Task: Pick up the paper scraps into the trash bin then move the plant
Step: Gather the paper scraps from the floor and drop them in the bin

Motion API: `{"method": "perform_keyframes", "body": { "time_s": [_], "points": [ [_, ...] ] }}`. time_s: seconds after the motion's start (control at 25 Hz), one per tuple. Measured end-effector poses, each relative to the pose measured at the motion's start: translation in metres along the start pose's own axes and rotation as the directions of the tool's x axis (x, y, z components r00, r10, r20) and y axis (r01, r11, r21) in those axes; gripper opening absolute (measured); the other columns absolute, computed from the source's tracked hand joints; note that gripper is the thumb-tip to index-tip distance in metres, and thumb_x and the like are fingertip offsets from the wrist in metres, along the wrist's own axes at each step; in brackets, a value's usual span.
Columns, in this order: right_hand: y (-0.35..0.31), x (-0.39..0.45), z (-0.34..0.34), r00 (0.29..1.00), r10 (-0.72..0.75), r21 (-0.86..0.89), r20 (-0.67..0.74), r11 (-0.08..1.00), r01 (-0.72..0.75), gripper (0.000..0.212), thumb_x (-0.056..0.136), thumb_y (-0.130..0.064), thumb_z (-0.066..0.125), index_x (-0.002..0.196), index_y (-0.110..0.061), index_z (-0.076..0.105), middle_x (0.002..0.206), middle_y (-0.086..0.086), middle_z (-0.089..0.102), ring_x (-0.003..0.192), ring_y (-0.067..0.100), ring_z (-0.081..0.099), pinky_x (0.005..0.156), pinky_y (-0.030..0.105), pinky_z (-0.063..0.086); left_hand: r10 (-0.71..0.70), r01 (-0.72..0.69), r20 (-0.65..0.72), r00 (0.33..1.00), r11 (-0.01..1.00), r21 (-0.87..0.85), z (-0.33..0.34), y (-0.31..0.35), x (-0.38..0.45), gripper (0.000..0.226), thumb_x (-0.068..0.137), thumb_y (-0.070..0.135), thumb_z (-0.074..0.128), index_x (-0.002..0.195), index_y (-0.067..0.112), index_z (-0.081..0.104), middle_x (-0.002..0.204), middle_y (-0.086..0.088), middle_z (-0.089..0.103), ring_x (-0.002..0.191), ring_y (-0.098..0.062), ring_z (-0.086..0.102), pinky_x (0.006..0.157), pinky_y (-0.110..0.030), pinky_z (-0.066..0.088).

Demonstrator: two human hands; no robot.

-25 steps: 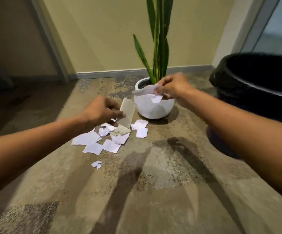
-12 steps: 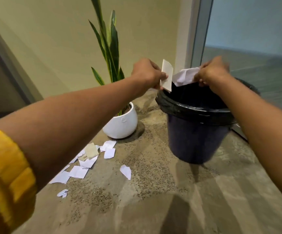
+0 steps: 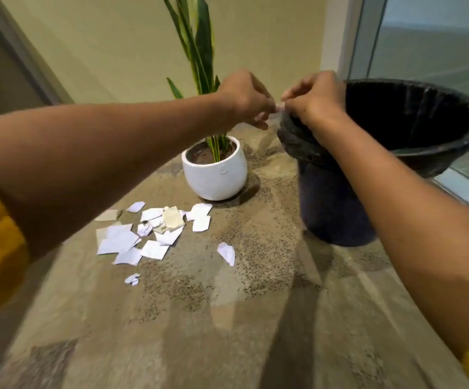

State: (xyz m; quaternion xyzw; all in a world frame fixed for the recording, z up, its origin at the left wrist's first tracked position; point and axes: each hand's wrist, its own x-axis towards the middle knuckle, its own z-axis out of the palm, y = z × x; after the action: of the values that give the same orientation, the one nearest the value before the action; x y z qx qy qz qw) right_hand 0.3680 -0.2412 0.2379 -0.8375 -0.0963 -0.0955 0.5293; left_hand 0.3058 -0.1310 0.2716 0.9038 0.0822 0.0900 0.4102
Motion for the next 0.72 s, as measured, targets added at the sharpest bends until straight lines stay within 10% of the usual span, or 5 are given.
{"method": "perform_keyframes", "body": {
  "time_s": [0.12, 0.32, 0.72],
  "points": [
    [-0.013, -0.032, 0.057, 0.949, -0.083, -0.034, 0.305, 0.995, 0.098, 0.009, 0.080, -0.007, 0.072, 0.089, -0.009, 0.073, 0.095, 0.007, 0.073, 0.083, 0.015, 0.065, 0.070, 0.027, 0.052, -0.057, 0.058, -0.012, 0.998, 0.982, 0.181, -0.038, -0.063, -0.017, 0.026, 0.082, 0.010, 0.069, 0.103, -0.003, 0.069, 0.088, -0.013, 0.069, 0.071, -0.017, 0.067, 0.063, -0.021, 0.060],
    [0.032, -0.091, 0.143, 0.653, 0.064, -0.360, 0.754, 0.872, 0.330, 0.027, 0.076, -0.009, 0.074, 0.099, 0.005, 0.070, 0.089, 0.017, 0.069, 0.077, 0.025, 0.061, 0.073, 0.036, 0.054, -0.253, 0.240, 0.021, 0.967, 0.936, 0.257, -0.083, -0.200, -0.060, 0.021, 0.083, 0.004, 0.066, 0.102, -0.003, 0.069, 0.088, -0.011, 0.068, 0.066, -0.011, 0.061, 0.052, -0.015, 0.056],
    [0.141, -0.125, 0.216, 0.591, 0.272, -0.564, 0.760, 0.727, 0.391, 0.050, 0.075, -0.030, 0.076, 0.119, -0.022, 0.053, 0.122, 0.008, 0.047, 0.111, 0.026, 0.049, 0.086, 0.033, 0.045, -0.588, 0.264, 0.223, 0.777, 0.626, 0.734, -0.074, -0.373, -0.117, 0.055, 0.057, 0.052, 0.081, 0.098, 0.021, 0.063, 0.099, -0.001, 0.066, 0.092, -0.020, 0.058, 0.074, -0.028, 0.045]
  ]
}}
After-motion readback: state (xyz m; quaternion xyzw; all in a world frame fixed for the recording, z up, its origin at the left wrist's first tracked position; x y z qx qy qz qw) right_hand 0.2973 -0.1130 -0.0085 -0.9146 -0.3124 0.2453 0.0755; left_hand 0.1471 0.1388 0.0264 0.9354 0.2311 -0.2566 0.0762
